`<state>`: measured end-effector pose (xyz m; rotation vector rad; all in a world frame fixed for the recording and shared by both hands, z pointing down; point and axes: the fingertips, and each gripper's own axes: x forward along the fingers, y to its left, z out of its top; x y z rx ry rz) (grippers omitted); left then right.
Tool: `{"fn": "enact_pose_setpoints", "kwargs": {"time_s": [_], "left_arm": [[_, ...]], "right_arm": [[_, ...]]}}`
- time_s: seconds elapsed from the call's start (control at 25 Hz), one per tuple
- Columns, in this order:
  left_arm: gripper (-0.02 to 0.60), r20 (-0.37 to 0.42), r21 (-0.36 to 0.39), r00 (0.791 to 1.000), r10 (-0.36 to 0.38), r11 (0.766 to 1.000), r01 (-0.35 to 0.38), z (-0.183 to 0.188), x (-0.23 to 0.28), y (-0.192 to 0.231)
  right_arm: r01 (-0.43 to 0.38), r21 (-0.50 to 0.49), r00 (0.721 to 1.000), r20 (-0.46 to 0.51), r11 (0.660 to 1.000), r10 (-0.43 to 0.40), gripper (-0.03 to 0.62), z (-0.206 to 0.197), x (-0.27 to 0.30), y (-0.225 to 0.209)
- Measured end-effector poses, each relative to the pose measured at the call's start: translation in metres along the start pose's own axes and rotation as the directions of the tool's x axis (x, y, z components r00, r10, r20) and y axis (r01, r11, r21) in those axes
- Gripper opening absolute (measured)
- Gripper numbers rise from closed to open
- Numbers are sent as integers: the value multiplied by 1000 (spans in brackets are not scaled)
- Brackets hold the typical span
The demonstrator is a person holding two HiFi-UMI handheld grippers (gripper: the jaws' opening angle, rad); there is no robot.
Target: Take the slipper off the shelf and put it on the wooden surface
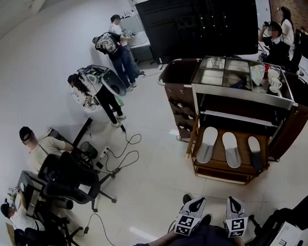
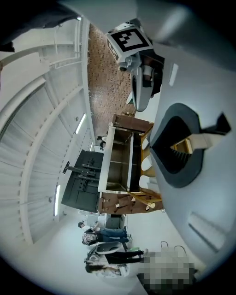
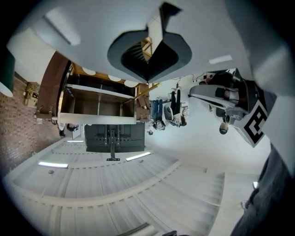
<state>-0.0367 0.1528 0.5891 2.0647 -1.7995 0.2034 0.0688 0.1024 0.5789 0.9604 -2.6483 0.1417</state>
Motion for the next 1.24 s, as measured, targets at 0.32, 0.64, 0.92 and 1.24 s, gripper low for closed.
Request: {"fn": "enact_pose_setpoints", "kwargs": {"time_s": [0.32, 0.64, 0.92, 1.24], "left_arm": [[18, -4, -20, 1000, 21, 1000, -21, 10, -13, 15], [18, 5, 70, 999, -44, 997, 44, 13, 2, 4], [18, -19, 82, 997, -73, 994, 74, 6, 10, -14], [18, -12, 71, 998, -54, 996, 55, 9, 18, -10]], "right_arm": [[29, -22, 1000, 3, 999, -29, -3, 7, -8, 7], [79, 1, 996, 41, 997, -79, -3, 10, -10, -2], [107, 16, 994, 32, 994, -107, -3, 0, -29, -14], [91, 5, 995, 38, 996, -91, -3, 1, -26, -18]]}}
